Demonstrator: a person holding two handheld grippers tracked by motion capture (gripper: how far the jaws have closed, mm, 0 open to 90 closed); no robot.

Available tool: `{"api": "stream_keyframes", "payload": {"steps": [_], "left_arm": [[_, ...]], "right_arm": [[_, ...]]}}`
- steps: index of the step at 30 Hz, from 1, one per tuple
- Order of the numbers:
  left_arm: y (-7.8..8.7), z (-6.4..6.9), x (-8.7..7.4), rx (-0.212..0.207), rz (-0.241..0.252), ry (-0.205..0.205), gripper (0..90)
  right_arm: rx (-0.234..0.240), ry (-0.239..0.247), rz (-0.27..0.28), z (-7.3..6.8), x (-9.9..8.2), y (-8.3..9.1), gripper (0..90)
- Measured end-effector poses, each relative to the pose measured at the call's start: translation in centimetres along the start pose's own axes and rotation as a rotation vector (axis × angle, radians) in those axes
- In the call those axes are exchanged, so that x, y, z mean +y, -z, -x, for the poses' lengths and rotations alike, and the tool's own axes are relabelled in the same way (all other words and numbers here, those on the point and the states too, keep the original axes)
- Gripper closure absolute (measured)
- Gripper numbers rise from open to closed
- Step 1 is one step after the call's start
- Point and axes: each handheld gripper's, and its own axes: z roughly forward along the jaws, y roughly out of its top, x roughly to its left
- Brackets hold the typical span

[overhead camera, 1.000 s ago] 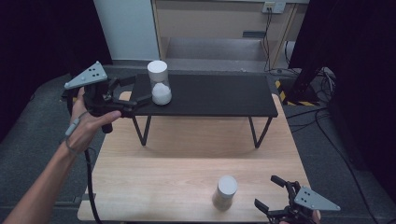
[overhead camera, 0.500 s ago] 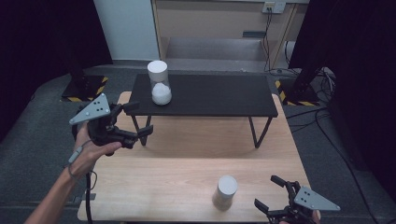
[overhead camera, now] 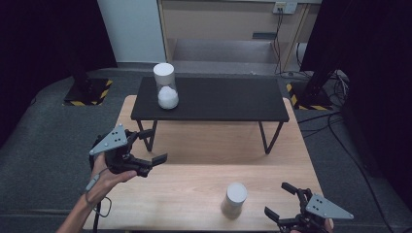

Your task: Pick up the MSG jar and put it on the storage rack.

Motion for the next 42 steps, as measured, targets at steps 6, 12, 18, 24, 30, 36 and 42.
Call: {"api": "stream_keyframes", "payload": {"steps": [6, 12, 18, 24, 30, 36, 42], "left_arm": [[0.1, 0.6, -1.3, 0.029, -0.021, -0.009, 5.9], [0.5, 1.7, -3.9, 0.075, -0.036, 0.006, 5.5], [0.8, 2.1, -5.6, 0.093, -0.038, 0.034, 5.3], [1.3, 2.5, -7.2, 0.106, -0.027, 0.068, 5.2], [1.8, 3.1, -7.9, 0.103, -0.044, 0.076, 5.3], [2.6, 3.7, -8.3, 0.094, -0.053, 0.073, 5.1], [3.3, 4.0, -8.7, 0.102, -0.064, 0.068, 5.1]], "right_arm": [[-0.001, -0.002, 0.001, 0.0, 0.0, 0.0, 1.6], [0.0, 0.001, 0.002, 0.0, 0.0, 0.0, 1.6], [-0.001, 0.001, 0.002, 0.0, 0.0, 0.0, 1.6], [-0.002, 0.0, 0.001, 0.0, 0.0, 0.0, 1.6], [-0.002, 0.002, 0.002, 0.0, 0.0, 0.0, 1.6], [-0.001, 0.001, -0.001, 0.0, 0.0, 0.0, 1.6], [-0.006, -0.001, 0.002, -0.1, 0.0, 0.0, 1.6]]}}
